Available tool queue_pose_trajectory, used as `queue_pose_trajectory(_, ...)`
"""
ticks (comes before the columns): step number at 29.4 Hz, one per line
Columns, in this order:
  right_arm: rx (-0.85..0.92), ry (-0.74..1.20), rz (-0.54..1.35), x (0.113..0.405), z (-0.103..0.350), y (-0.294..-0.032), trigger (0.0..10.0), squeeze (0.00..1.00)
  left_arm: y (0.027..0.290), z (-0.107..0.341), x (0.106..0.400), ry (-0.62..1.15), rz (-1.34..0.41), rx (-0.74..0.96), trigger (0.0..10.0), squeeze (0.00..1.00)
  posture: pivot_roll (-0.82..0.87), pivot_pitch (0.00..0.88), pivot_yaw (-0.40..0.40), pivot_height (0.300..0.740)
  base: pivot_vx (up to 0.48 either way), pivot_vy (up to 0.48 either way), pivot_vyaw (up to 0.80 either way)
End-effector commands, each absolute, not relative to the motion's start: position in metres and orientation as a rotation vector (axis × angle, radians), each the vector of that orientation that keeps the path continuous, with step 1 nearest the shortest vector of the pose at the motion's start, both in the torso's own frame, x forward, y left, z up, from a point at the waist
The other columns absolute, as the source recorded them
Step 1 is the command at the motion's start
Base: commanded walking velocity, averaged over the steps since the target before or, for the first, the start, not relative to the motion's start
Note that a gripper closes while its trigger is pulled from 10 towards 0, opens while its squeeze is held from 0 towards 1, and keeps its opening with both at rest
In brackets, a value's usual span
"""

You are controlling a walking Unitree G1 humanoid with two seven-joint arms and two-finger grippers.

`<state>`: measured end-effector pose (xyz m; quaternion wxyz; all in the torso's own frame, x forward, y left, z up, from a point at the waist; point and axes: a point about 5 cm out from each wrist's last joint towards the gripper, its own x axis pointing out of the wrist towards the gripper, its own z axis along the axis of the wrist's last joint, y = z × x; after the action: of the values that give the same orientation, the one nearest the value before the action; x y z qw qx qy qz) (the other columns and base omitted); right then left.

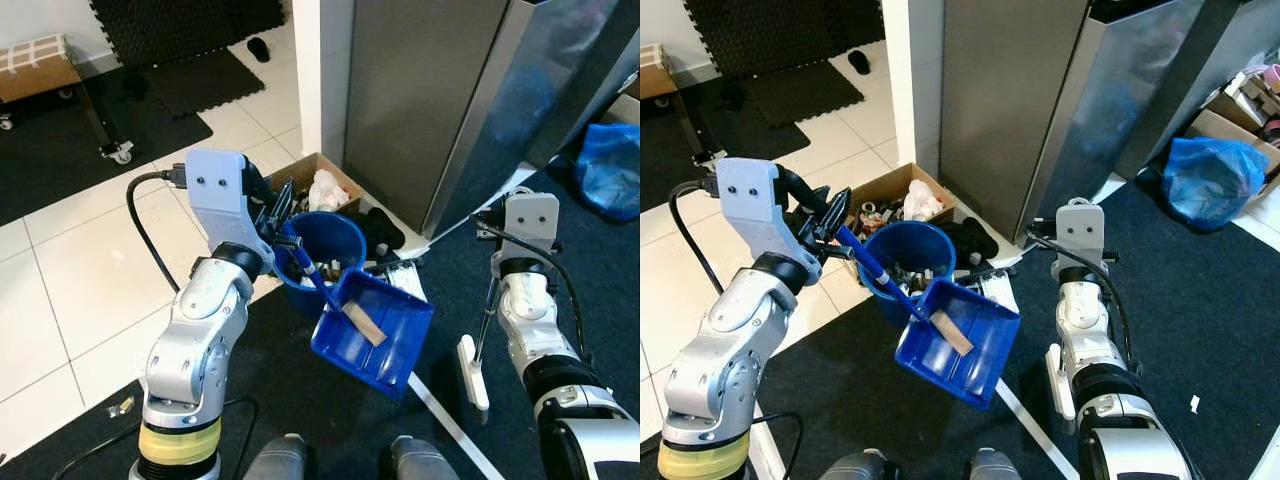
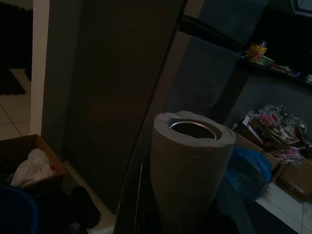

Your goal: Sweep floor

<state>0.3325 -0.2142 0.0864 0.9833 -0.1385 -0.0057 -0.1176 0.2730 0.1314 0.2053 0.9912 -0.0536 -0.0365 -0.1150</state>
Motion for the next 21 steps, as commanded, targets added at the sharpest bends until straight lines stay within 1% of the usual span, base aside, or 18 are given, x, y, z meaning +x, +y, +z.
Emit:
queue_pose_trajectory(1, -0.298, -0.038, -0.219, 0.335, 0.091, -0.213, 10.0, 0.0, 0.13, 0.222, 0.273, -0.148, -0.235, -0.137, 10.0, 0.0, 0.05, 0.037, -0.03, 0.74, 0.0, 0.0, 0.0)
queue_pose_trajectory(2, -0.298, -0.038, -0.219, 0.335, 0.091, -0.213, 10.0, 0.0, 0.13, 0.222, 0.273, -0.148, -0.235, -0.137, 10.0, 0.0, 0.05, 0.037, -0.03, 0.74, 0.0, 0.0, 0.0)
queue_pose_trajectory(7, -0.295, -0.041, -0.219, 0.336, 0.092, -0.212, 10.0, 0.0, 0.137, 0.254, 0.285, -0.264, -0.199, -0.169, 10.0, 0.0, 0.05, 0.031, -0.026, 0.74, 0.0, 0.0, 0.0)
queue_pose_trajectory(13, -0.296, -0.039, -0.22, 0.336, 0.092, -0.212, 10.0, 0.0, 0.143, 0.27, 0.294, -0.334, -0.159, -0.192, 10.0, 0.0, 0.05, 0.031, -0.028, 0.74, 0.0, 0.0, 0.0)
queue_pose_trajectory(14, -0.296, -0.039, -0.219, 0.336, 0.092, -0.212, 10.0, 0.0, 0.148, 0.28, 0.298, -0.369, -0.136, -0.195, 10.0, 0.0, 0.05, 0.031, -0.029, 0.74, 0.0, 0.0, 0.0)
queue_pose_trajectory(18, -0.295, -0.04, -0.218, 0.336, 0.092, -0.211, 10.0, 0.0, 0.156, 0.292, 0.303, -0.417, -0.103, -0.158, 10.0, 0.0, 0.04, 0.031, -0.03, 0.74, 0.0, 0.0, 0.0)
queue_pose_trajectory(21, -0.295, -0.038, -0.217, 0.336, 0.092, -0.211, 10.0, 0.0, 0.169, 0.304, 0.308, -0.467, -0.049, -0.1, 10.0, 0.0, 0.05, 0.031, -0.032, 0.74, 0.0, 0.0, 0.0)
